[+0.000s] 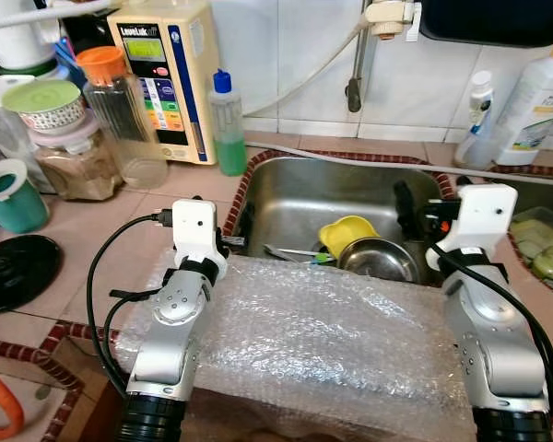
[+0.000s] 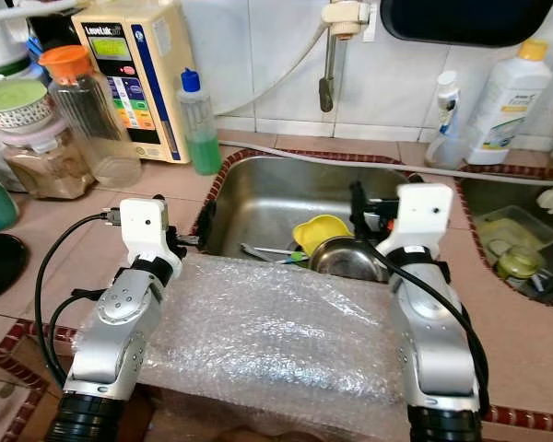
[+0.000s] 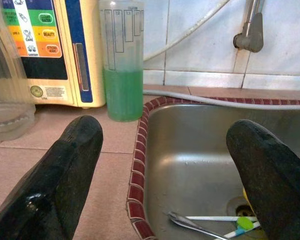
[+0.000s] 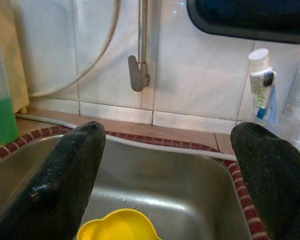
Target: Kitchen organization
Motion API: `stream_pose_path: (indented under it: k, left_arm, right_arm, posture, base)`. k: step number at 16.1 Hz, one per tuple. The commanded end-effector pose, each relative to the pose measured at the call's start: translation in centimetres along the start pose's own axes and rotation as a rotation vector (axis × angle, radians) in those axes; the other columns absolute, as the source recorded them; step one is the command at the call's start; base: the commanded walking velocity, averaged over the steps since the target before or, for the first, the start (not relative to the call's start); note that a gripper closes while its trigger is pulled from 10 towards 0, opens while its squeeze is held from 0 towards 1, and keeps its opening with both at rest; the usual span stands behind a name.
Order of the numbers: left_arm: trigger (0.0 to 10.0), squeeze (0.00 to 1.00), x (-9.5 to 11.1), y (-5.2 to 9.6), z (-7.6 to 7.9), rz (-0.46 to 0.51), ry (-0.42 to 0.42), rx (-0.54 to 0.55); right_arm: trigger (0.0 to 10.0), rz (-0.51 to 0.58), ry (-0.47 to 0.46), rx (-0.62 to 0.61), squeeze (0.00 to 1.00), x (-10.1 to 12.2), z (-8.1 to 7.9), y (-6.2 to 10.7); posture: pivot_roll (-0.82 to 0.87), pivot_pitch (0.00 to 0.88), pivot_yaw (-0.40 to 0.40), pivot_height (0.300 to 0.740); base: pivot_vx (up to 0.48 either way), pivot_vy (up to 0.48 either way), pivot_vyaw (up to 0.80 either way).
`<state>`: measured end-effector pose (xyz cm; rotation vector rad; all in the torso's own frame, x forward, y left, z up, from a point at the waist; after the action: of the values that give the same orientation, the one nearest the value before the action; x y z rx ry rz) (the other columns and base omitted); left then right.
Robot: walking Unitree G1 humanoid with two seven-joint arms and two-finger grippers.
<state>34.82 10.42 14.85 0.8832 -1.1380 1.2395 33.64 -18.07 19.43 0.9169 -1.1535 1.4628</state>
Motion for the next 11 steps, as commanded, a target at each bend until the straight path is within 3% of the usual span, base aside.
stream_pose_path:
  k: [1, 11]
  left_arm:
    - [10.0, 0.00, 0.34, -0.14, 0.16, 0.014, 0.000, 0.006]
    - [10.0, 0.00, 0.94, -0.53, 0.33, 0.013, -0.025, -0.017]
  right_arm:
    - [10.0, 0.018, 0.007, 0.014, 0.00, 0.76, -0.20, -0.24]
    - [10.0, -0.005, -0.015, -0.010, 0.00, 0.16, -0.50, 0.23]
  posture:
    - [-0.06, 0.000, 0.026, 0.740]
    - [-0.06, 0.000, 0.065, 0.740]
  base:
    - [0.000, 0.000, 0.00]
    - [0.000, 0.000, 0.00]
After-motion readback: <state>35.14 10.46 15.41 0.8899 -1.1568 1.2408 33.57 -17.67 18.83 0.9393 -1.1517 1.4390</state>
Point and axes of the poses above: a point about 5 cm out from each wrist's last joint towards the gripper, its own y axis pointing back from the gripper into the wrist, its own x axis along the axis of the wrist's last joint, z = x × y, the point moved 4 cm from there along -y, pointing out of the wrist towards the gripper, and after that the axes turned 11 degrees about y, right-handed, at the moved point
